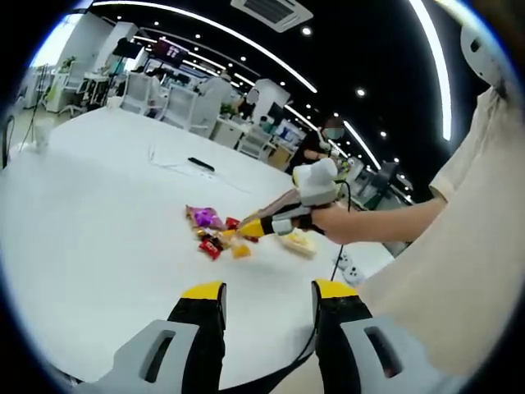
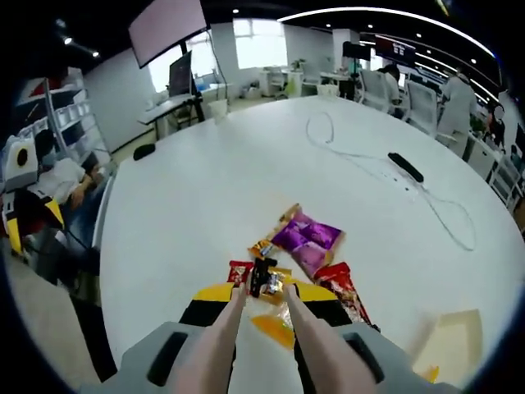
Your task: Place the target food into the container with the food tongs after gripping and lifting it, then release it inside without dropping or visibly crushing the food.
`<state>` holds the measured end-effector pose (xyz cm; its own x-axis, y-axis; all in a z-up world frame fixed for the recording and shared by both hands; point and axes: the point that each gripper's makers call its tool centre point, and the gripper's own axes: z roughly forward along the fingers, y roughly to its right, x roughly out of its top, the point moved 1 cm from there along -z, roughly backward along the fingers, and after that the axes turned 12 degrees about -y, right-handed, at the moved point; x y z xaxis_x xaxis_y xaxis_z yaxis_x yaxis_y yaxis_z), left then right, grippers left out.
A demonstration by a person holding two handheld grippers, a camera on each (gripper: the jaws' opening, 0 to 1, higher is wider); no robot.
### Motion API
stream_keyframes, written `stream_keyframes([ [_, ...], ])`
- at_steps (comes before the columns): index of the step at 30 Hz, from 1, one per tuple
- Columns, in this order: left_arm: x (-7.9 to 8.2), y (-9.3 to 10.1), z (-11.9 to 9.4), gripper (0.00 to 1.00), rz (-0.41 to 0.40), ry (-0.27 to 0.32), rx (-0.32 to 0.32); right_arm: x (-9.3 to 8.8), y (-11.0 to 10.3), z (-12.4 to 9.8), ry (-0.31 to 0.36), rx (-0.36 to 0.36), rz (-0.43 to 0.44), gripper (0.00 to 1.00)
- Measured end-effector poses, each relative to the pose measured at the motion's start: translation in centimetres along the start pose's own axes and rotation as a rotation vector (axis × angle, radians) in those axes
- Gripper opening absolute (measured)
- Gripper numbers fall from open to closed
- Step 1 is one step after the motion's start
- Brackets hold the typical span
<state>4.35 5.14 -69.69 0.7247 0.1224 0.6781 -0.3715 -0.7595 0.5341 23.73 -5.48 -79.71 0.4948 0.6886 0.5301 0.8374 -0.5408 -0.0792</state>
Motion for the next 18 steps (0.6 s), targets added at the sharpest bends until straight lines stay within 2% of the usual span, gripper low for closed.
stream_keyframes([
  [13, 0.1, -0.4, 0.5, 0.41, 0.0, -0.025, -0.013, -1.9, 1.6, 0.7, -0.055, -0.048, 0.048, 0.26],
  [18, 0.3, -0.9, 0.4, 0.41, -0.019, -0.013, -0.011, -2.0, 1.9, 0.5, -0.064, -0.067, 0.072, 0.26],
])
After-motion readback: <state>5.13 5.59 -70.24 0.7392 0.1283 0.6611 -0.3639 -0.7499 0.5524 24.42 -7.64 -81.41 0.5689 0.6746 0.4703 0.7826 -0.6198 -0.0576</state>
